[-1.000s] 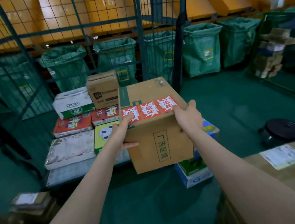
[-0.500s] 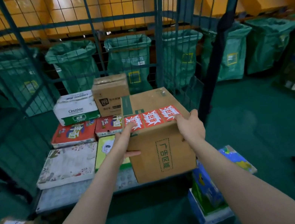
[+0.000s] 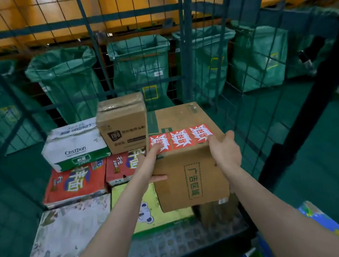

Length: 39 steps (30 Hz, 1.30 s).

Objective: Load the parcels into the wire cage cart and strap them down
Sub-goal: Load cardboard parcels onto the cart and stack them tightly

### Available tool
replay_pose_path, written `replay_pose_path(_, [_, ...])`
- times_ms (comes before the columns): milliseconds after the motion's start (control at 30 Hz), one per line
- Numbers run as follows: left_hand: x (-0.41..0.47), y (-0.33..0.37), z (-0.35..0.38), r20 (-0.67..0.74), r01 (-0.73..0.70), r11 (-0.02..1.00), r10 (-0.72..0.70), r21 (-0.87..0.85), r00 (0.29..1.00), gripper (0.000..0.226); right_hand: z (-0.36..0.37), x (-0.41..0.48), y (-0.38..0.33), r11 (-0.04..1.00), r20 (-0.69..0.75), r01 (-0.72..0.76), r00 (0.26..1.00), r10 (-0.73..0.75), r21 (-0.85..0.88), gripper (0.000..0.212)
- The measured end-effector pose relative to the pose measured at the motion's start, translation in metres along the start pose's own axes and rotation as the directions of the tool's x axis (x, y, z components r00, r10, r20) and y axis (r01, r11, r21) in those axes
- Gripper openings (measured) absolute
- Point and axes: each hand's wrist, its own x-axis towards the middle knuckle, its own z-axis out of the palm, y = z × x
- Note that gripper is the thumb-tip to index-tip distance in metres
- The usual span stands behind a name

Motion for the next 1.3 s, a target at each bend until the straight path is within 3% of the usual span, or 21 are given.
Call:
replay_pose_path(267, [0.124,0.038,0.03,-0.015,0.046,0.998,-0.047,-0.048,0.999,0.083,0.056,0.122,-0.025,0.998,0.036,-0.058,0.998,0.06,-0.033,0.044])
replay_pose_path(467, [0.21,0.065,0.057,-0.053,0.069,0.994,-0.074,-0.088,0.996,0.075,0.094,0.212,-0.047,0.997,0.065,-0.057,0.996,0.06,-0.049,0.065])
replay_pose_path(567, [0.25,0.07,0.06,-0.075,0.09,0.99,-0.098,-0.105,0.992,0.077,0.116,0.244,-0.049,0.999,0.079,-0.031,0.996,0.034,-0.035,0.05])
replay_pose_path(667, [0.293,0.07,0.062,-0.082,0.117,0.985,-0.128,-0.124,0.988,0.069,0.141,0.271,-0.048,1.0,0.096,-0.006,0.995,0.008,-0.02,0.041])
replay_pose_path(800, [0.346,0.073,0.064,-0.036,0.107,0.989,-0.111,-0.098,0.993,0.046,0.179,0.31,-0.051,0.998,0.079,-0.043,0.996,0.046,-0.044,0.048])
replay_pose_path(933, [0.399,0.078,0.058,-0.013,0.102,0.991,-0.104,-0.084,0.995,0.052,0.214,0.344,-0.058,0.996,0.046,-0.063,0.997,0.066,-0.069,0.058])
replay_pose_path(1133, [0.48,0.073,0.054,-0.001,0.069,0.994,-0.069,-0.088,0.998,0.056,0.262,0.392,-0.053,0.998,-0.008,-0.055,0.998,0.055,0.013,0.027])
replay_pose_path(1300, [0.537,0.049,0.067,-0.017,0.072,0.995,-0.073,-0.063,0.997,0.054,0.291,0.429,-0.026,0.998,0.003,-0.052,0.999,0.052,0.019,0.023])
